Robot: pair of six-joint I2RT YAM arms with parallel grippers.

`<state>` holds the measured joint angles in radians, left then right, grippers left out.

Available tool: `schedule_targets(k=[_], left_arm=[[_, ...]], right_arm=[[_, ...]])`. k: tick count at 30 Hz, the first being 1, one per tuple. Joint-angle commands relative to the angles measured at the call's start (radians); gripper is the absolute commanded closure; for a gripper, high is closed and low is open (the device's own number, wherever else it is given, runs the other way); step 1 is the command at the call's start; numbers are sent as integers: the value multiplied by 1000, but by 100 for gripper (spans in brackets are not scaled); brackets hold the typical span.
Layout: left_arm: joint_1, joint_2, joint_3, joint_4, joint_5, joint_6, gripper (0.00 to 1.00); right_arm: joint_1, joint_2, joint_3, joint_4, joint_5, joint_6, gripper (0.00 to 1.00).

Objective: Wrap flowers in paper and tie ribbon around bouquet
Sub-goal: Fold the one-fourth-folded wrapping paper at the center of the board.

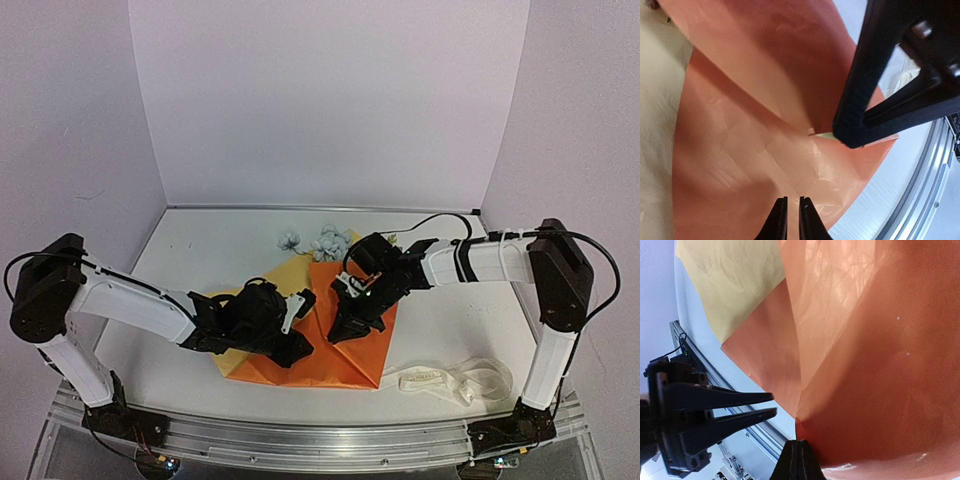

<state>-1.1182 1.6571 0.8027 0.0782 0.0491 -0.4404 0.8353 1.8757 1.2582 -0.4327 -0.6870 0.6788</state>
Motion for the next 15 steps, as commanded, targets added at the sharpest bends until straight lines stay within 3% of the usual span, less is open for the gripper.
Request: schedule_targets(k=[1, 7, 15], left_arm=[[35, -117, -8, -8, -3, -73, 80], [142, -139, -14, 44, 93, -98, 63], [213, -23, 59, 115, 224, -66, 47]], right_arm=[[12, 0, -21, 58, -26, 11, 100], [19, -23, -32, 68, -43, 13, 100], [25, -51, -54, 71, -57, 18, 100]])
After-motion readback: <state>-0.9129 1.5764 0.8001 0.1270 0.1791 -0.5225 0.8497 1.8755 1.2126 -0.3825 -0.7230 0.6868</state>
